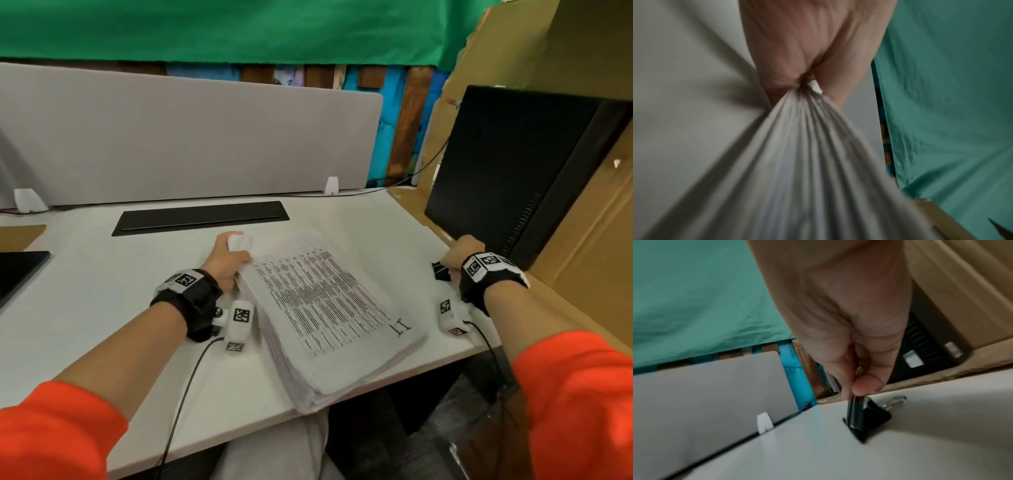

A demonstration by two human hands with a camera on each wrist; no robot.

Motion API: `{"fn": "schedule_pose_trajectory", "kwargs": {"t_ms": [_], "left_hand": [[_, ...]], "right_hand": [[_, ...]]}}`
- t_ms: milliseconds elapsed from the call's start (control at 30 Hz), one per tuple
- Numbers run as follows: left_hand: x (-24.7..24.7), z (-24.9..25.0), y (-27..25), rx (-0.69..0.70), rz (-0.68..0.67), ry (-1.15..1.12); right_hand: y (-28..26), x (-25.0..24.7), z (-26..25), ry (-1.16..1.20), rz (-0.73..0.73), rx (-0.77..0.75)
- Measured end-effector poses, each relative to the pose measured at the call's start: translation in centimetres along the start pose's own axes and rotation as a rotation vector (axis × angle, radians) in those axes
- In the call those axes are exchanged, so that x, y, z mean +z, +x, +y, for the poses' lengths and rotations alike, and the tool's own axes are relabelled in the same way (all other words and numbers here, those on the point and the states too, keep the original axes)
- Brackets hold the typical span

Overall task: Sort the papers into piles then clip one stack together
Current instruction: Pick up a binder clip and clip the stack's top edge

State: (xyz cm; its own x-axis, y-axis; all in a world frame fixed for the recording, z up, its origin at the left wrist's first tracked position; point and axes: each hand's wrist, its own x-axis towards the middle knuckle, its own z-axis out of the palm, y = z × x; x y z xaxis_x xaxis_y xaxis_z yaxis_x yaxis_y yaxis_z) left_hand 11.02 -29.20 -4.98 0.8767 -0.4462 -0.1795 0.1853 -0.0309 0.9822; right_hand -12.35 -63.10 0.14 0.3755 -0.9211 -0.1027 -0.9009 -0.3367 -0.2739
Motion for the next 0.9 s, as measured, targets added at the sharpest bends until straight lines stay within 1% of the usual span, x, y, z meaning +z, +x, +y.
{"fn": "schedule_pose_trajectory", "kwargs": {"t_ms": [67,100,133,167,233,267,300,367,433,500,533,600,667,767,833,900], "left_hand": [[0.1,-0.4,-0.2,-0.042,-0.060,-0.007],[0.0,-0.5,-0.2,-0.058,-0.077,-0.015],[0.0,-0.6,-0.3,-0.070,-0.088,-0.023],[0.0,-0.6,-0.2,-0.077,-0.097,-0.034],[0.3,-0.5,-0.4,-0.086,-0.101,-0.049],[0.3,-0.4,-0.5,-0.087,-0.102,-0.059],[0.3,-0.5,-0.4,-0.087,-0.098,-0.068],[0.2,-0.5,-0.3,-0.096,-0.101,-0.096],[0.1,-0.7,-0.2,-0.109,-0.094,-0.140],[0.2,-0.8,0.1,-0.100,-0.075,-0.173],[0.2,-0.8,0.2,-0.090,-0.060,-0.180],[0.2,-0.8,0.3,-0.081,-0.039,-0.193],[0.1,-0.8,0.2,-0.062,-0.034,-0.204],[0.3,-0.7,-0.1,0.030,-0.054,-0.146],[0.4,-0.5,-0.2,0.090,-0.080,-0.094],[0.4,0.0,-0.5,0.097,-0.180,-0.071]], "right_hand": [[-0.3,-0.7,-2.3,0.118,0.009,-0.051],[-0.2,-1.1,-3.7,0.219,0.014,-0.081],[-0.8,-1.7,-5.4,0.400,0.006,-0.131],[-1.2,-2.1,-7.3,0.672,-0.032,-0.201],[-3.3,-2.5,-11.2,1.282,-0.208,-0.292],[-4.9,-2.3,-13.2,1.491,-0.315,-0.308],[-5.9,-1.6,-15.1,1.636,-0.429,-0.312],[-7.5,1.1,-18.2,1.809,-0.645,-0.267],[-8.1,5.0,-19.8,1.937,-0.819,-0.149],[-8.5,9.0,-20.3,2.029,-0.963,-0.035],[-8.7,10.6,-20.2,2.049,-1.002,0.012],[-8.7,12.5,-20.0,2.055,-0.996,0.041],[-8.6,12.8,-19.9,2.058,-0.956,0.007],[-8.5,12.6,-19.9,2.057,-0.878,-0.043],[-8.6,12.7,-19.9,2.010,-0.891,-0.130],[-9.0,12.6,-19.9,1.899,-0.931,-0.252]]}}
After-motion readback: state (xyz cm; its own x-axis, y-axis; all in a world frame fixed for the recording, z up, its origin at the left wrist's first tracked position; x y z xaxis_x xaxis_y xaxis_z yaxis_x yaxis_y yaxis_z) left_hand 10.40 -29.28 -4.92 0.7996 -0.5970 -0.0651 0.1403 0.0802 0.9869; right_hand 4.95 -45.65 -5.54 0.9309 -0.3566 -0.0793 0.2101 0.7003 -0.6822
